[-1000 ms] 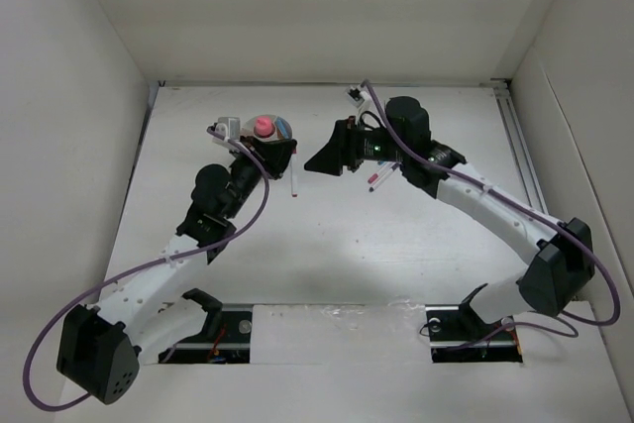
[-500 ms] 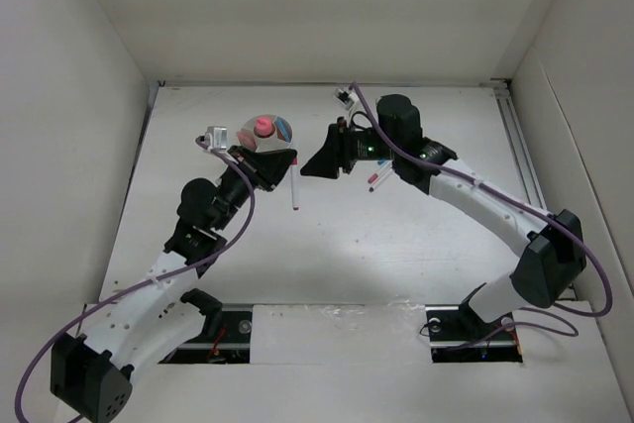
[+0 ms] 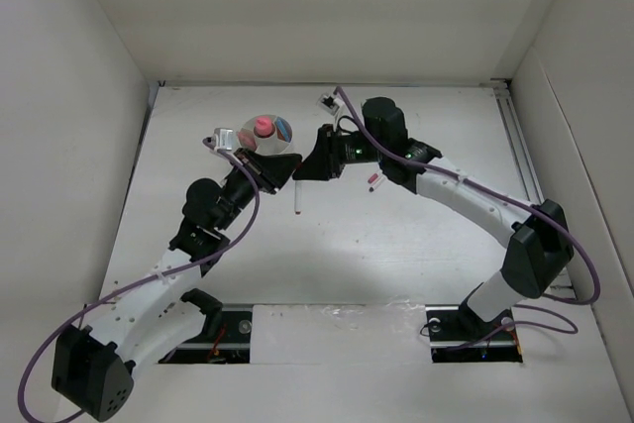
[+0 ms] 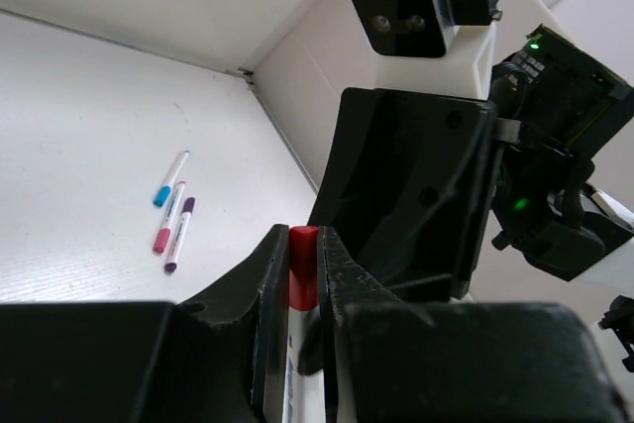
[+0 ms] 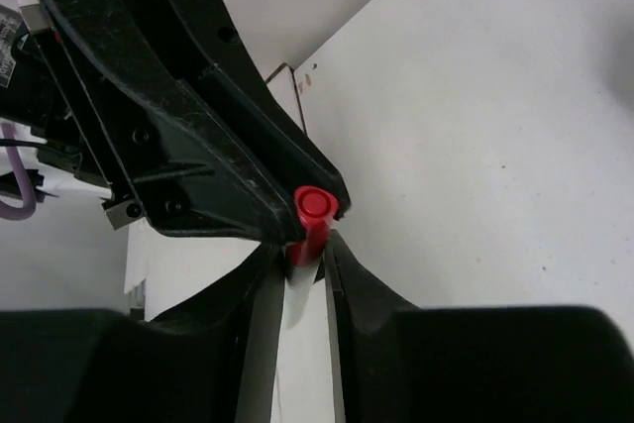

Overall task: Sort the stationery into containers
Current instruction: Place the pen in the storage box.

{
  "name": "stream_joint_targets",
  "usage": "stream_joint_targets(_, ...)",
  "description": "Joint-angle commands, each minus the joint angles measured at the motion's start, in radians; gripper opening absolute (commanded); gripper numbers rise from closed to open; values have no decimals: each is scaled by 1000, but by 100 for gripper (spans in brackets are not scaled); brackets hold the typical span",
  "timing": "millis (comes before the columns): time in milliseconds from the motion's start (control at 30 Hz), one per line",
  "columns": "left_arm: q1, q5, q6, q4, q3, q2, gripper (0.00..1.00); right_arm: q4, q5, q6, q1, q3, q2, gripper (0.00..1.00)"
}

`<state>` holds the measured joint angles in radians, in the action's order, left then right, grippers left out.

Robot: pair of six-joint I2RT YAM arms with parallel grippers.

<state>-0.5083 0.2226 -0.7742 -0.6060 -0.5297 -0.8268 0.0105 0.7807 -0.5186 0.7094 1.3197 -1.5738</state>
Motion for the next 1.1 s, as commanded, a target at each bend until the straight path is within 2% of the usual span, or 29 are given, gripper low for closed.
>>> stream_joint_targets(0,4,23,-8,-78,5,6,0,95,8,-15,10,55,5,26)
stream_joint_targets(33,4,23,-8,-65,5,6,0,95,-7,-15,10,55,5,16)
stream_joint_targets(100,4,14,18,-40,-6,6,0,95,-20,-24,10,55,-6,10)
stream_joint_targets(167,4,-26,41,11,-18,44,11,95,-32,-24,19,55,-6,5)
stream_joint_targets(200,4,-51,53,37,-44,60,29,95,-53,-24,19,46,-6,5)
stream_joint_targets(300,4,-167,107,152,-91,132,52,95,-112,-24,19,46,-28,2)
stream_joint_targets(367,4,-215,128,198,-101,169,92,95,-148,-35,19,46,-50,2)
stream_joint_targets(400,4,-259,128,231,-101,207,100,95,-175,-35,19,56,-60,2)
stream_joint_targets(533,4,-310,102,223,14,290,100,95,-355,-57,30,113,-130,2)
stream_joint_targets(633,4,-357,102,279,51,325,100,104,-444,-87,39,186,-216,2)
stream_joint_targets(733,4,-405,139,328,95,360,100,105,-636,-110,39,277,-320,1)
stream_joint_targets(900,4,-514,150,358,147,411,100,124,-855,-162,48,415,-478,1)
stream_joint_targets(1067,4,-592,159,380,168,423,100,124,-975,-199,48,561,-616,2)
